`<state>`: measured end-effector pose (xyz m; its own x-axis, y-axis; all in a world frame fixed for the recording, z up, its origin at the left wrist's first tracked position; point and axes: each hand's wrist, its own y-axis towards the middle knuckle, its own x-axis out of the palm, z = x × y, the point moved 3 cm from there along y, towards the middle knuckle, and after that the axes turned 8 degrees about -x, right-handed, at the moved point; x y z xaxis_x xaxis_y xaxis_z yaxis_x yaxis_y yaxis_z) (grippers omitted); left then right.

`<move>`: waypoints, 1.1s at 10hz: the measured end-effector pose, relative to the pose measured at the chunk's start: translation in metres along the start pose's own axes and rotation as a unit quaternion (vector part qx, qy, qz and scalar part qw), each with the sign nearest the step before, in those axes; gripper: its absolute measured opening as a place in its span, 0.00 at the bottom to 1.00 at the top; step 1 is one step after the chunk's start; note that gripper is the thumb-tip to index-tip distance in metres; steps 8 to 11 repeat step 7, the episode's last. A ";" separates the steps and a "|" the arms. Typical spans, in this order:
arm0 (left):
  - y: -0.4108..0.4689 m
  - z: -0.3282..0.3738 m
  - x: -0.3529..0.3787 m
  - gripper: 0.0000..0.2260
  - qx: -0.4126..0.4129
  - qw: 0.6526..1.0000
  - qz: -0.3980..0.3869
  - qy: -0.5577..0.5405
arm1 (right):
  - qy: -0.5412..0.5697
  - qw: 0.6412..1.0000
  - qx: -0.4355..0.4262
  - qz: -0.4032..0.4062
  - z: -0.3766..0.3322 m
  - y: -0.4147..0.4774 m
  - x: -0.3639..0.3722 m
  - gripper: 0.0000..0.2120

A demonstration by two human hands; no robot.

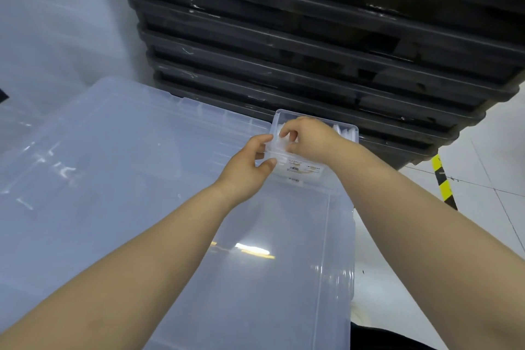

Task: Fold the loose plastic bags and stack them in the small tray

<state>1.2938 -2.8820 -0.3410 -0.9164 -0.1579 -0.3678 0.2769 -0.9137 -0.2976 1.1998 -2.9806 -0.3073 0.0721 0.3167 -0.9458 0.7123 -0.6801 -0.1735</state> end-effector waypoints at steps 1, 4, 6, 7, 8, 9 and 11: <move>0.001 -0.001 0.000 0.18 -0.001 1.000 -0.002 -0.005 | 0.004 1.000 0.007 -0.006 -0.001 0.000 0.001 0.15; 0.000 0.000 0.001 0.19 0.007 1.000 -0.001 -0.011 | -0.023 0.998 0.004 0.054 -0.008 -0.020 -0.004 0.15; -0.019 -0.001 -0.004 0.20 0.020 0.998 0.014 0.059 | 0.051 0.990 0.031 0.128 -0.015 -0.053 -0.020 0.15; -0.050 -0.002 -0.018 0.15 0.027 0.995 0.026 0.090 | 0.088 0.980 0.057 0.172 -0.020 -0.092 -0.027 0.14; -0.050 -0.002 -0.018 0.15 0.027 0.995 0.026 0.090 | 0.088 0.980 0.057 0.172 -0.020 -0.092 -0.027 0.14; -0.050 -0.002 -0.018 0.15 0.027 0.995 0.026 0.090 | 0.088 0.980 0.057 0.172 -0.020 -0.092 -0.027 0.14; -0.050 -0.002 -0.018 0.15 0.027 0.995 0.026 0.090 | 0.088 0.980 0.057 0.172 -0.020 -0.092 -0.027 0.14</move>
